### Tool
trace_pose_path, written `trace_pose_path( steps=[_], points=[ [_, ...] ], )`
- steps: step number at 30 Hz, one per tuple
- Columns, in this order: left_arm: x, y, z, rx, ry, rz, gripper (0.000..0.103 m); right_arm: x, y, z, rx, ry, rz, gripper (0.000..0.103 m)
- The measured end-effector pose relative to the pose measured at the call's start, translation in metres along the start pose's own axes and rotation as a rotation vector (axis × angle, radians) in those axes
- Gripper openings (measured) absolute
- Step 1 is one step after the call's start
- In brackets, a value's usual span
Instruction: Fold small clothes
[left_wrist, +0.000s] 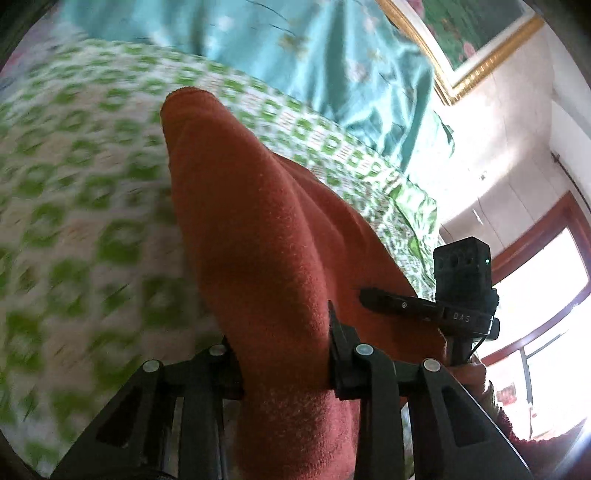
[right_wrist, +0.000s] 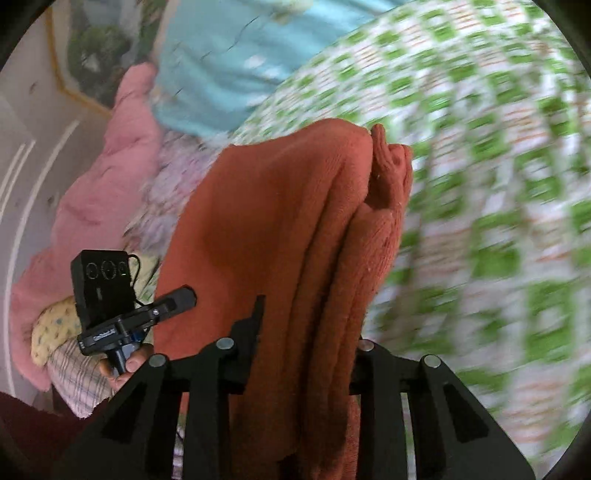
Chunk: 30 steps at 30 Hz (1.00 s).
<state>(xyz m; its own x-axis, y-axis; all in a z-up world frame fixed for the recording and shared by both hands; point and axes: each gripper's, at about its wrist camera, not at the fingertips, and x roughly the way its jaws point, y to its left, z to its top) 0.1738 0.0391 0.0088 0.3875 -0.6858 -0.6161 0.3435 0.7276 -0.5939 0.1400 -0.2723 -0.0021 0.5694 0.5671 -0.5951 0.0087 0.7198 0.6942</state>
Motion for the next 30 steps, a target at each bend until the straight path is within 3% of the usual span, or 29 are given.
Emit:
trace_pose_path(
  steps=[3,7,12,19,22,25,30],
  points=[
    [-0.023,0.023,-0.021,-0.045,-0.013,0.027,0.031,0.023,0.018,-0.015,-0.020,0.040,0.036,0.030],
    [-0.019,0.049,-0.039,-0.107,0.025,0.064,0.032,0.047,0.024,-0.030,-0.018,0.092,0.040,0.030],
    [-0.012,0.056,-0.044,-0.118,0.043,0.094,0.044,0.052,0.014,-0.038,0.027,0.113,-0.017,0.040],
    [-0.007,0.068,-0.030,-0.129,0.070,0.096,0.058,0.019,0.009,-0.043,0.046,0.059,-0.119,0.060],
    [-0.007,0.078,-0.020,-0.152,0.059,0.098,0.067,-0.002,0.017,-0.032,0.038,-0.021,-0.171,0.060],
    [-0.007,0.088,-0.003,-0.174,0.020,0.109,0.069,-0.015,0.032,-0.015,0.000,-0.089,-0.153,0.060],
    [0.010,0.115,0.039,-0.250,-0.025,0.112,0.071,0.010,0.052,0.009,-0.051,-0.065,-0.139,0.057]
  ],
)
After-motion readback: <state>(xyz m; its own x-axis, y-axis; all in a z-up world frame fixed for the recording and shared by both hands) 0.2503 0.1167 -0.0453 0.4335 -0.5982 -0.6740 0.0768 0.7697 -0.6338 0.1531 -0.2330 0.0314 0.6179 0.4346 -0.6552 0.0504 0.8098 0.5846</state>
